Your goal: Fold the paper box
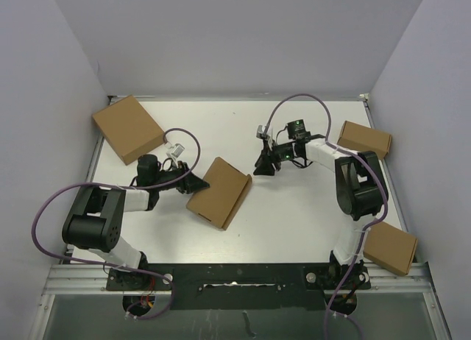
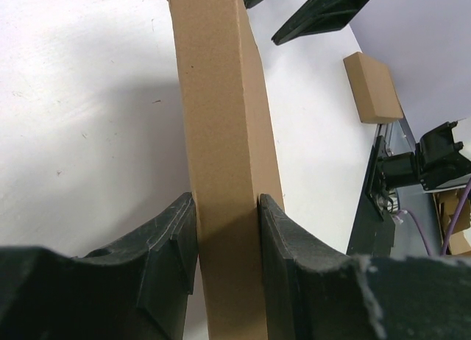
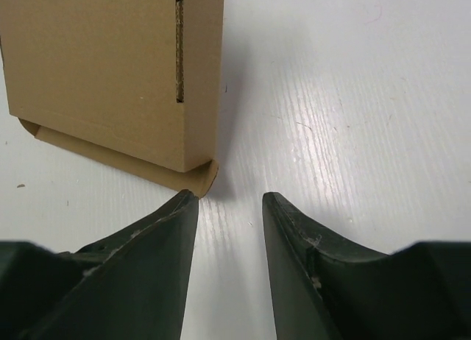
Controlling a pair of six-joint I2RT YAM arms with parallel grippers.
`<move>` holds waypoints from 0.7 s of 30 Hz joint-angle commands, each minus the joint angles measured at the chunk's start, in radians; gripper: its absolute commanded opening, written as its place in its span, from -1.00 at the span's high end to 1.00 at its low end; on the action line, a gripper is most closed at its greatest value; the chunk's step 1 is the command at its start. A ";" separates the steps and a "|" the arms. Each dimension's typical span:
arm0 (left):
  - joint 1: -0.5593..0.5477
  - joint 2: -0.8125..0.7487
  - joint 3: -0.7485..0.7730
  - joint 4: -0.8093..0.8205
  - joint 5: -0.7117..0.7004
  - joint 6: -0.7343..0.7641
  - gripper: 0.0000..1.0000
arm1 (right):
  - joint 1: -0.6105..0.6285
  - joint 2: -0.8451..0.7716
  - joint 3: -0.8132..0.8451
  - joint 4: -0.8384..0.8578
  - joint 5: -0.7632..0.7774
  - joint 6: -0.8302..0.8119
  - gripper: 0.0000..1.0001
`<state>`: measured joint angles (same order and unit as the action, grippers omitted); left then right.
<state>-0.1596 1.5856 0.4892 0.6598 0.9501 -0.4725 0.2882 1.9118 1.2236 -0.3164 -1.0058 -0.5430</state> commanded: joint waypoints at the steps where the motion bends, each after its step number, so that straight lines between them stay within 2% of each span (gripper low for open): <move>1: -0.006 -0.018 -0.015 0.087 -0.085 0.142 1.00 | -0.005 0.014 0.065 -0.117 -0.010 -0.108 0.17; 8: -0.008 -0.025 -0.023 0.092 -0.093 0.139 1.00 | 0.028 0.058 0.123 -0.201 -0.026 -0.124 0.19; 15: -0.008 -0.026 -0.024 0.096 -0.090 0.137 1.00 | 0.050 0.083 0.146 -0.201 0.007 -0.085 0.25; 18: -0.008 -0.025 -0.023 0.098 -0.087 0.134 1.00 | 0.057 0.100 0.167 -0.220 0.021 -0.082 0.35; 21: -0.007 -0.025 -0.023 0.098 -0.086 0.132 1.00 | 0.058 0.106 0.174 -0.231 0.017 -0.087 0.55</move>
<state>-0.1623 1.5856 0.4793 0.6861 0.9447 -0.4721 0.3408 2.0136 1.3518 -0.5297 -0.9806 -0.6289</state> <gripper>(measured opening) 0.319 0.277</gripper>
